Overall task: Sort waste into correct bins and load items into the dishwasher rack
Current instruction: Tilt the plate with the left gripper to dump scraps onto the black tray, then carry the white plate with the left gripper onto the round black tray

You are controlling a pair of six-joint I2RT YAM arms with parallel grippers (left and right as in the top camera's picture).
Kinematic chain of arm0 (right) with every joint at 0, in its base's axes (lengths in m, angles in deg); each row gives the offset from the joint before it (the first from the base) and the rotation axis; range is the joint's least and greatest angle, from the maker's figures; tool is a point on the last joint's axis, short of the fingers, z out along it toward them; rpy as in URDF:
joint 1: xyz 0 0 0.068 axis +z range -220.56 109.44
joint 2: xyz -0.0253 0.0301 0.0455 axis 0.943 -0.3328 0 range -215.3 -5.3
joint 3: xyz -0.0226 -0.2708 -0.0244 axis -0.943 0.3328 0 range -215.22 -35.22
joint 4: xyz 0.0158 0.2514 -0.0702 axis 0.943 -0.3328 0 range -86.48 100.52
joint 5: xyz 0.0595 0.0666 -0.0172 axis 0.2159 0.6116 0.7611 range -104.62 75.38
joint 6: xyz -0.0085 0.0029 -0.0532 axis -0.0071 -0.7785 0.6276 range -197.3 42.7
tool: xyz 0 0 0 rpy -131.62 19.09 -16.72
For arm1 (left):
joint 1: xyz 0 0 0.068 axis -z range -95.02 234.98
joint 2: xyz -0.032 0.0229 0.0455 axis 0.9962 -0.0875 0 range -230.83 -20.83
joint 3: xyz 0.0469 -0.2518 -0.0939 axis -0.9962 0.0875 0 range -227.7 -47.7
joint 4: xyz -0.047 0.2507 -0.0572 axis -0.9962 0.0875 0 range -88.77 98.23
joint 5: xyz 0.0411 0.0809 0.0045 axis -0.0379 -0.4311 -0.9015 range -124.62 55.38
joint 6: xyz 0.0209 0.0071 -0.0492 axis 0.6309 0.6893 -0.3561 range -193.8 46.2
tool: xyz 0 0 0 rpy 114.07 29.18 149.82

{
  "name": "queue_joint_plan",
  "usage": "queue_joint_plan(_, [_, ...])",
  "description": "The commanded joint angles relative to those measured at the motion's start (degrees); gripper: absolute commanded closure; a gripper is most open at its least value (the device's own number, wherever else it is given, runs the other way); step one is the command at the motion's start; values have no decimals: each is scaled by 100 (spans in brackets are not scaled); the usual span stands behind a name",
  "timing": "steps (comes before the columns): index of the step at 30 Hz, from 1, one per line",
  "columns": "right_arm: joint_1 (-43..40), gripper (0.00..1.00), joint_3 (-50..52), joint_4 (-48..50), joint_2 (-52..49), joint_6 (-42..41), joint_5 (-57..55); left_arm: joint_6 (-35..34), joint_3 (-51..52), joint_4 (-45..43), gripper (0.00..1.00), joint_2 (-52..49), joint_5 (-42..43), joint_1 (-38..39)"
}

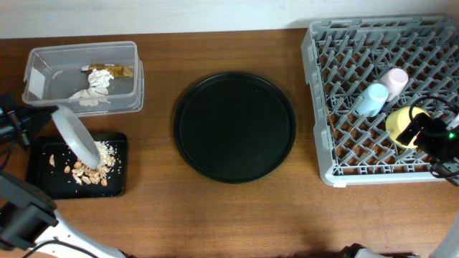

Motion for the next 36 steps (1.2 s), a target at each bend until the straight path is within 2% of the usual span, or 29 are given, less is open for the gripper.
queue_joint_plan(1, [-26, 2, 13, 0, -11, -48, -55, 122, 96, 9, 99, 201, 166, -280])
queue_joint_plan(5, [-26, 2, 13, 0, -11, -46, -52, 275, 133, -192, 99, 247, 181, -452])
queue_joint_plan(6, [-26, 2, 13, 0, -9, -48, -52, 260, 153, 13, 99, 232, 166, -485])
queue_joint_plan(14, [-26, 2, 13, 0, -9, -48, -55, 280, 236, 9, 99, 363, 39, -546])
queue_joint_plan(19, [-26, 2, 13, 0, -11, -48, -52, 284, 247, 9, 99, 586, 199, -501])
queue_joint_plan(20, [-26, 2, 13, 0, -11, -48, -55, 553, 247, 9, 99, 741, 431, -501])
queue_joint_plan(22, [-26, 2, 13, 0, -11, -48, -55, 577, 258, 9, 99, 955, 455, -398])
queue_joint_plan(28, [-26, 2, 13, 0, -11, -48, -52, 522, 289, 9, 99, 2135, -431, 621])
queue_joint_plan(32, [-26, 2, 13, 0, -11, -48, -52, 225, 289, 7, 99, 2758, -1228, 1912])
queue_joint_plan(36, [-26, 2, 13, 0, -11, -48, -55, -238, 289, -85, 99, 2962, -1993, 3571])
